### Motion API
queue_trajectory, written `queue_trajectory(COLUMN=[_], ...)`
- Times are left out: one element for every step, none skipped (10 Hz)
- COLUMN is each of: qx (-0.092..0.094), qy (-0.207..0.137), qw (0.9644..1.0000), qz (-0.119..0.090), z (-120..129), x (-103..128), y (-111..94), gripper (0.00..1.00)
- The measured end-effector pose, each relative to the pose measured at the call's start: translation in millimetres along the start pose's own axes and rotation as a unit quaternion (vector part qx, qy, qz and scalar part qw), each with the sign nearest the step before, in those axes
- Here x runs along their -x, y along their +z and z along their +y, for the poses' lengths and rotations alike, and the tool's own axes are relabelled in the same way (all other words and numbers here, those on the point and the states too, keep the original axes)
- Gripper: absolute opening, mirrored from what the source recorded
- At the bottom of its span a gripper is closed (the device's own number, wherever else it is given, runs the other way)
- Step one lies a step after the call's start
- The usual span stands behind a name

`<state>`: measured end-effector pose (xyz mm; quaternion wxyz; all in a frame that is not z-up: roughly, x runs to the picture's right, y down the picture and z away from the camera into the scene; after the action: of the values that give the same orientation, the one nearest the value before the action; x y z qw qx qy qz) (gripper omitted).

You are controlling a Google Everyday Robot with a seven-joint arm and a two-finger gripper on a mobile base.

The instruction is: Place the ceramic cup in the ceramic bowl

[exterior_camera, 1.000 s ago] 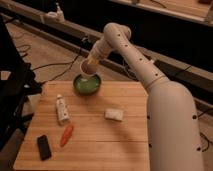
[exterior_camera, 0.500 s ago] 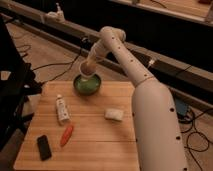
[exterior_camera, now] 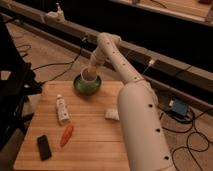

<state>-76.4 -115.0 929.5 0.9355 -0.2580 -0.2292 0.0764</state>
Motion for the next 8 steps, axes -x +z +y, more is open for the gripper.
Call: queue_trajectory(qx=[0.006,0.010,0.014,0.021,0.023,0.027,0.032,0.038], qy=[0.009,0.015,0.024,0.036,0.041,0.050,0.058,0.062], qw=[0.9999,0.9998,0.9996,0.9991,0.9989,0.9984,0.9978,0.9973], qz=[0.005,0.008,0.010,0.009,0.007,0.002,-0.003,-0.005], z=[-0.5,-0.9,-1.4,-0.7,-0.4,0.7,2.4,5.0], x=[-5.3,-9.0,-14.5,-18.9,-20.1,-21.6,-23.2,-24.4], y=[8.0,12.6,18.1,24.5,26.3,30.0,34.3,38.2], gripper=[0.00,0.00,0.00,0.04,0.09,0.19,0.31,0.41])
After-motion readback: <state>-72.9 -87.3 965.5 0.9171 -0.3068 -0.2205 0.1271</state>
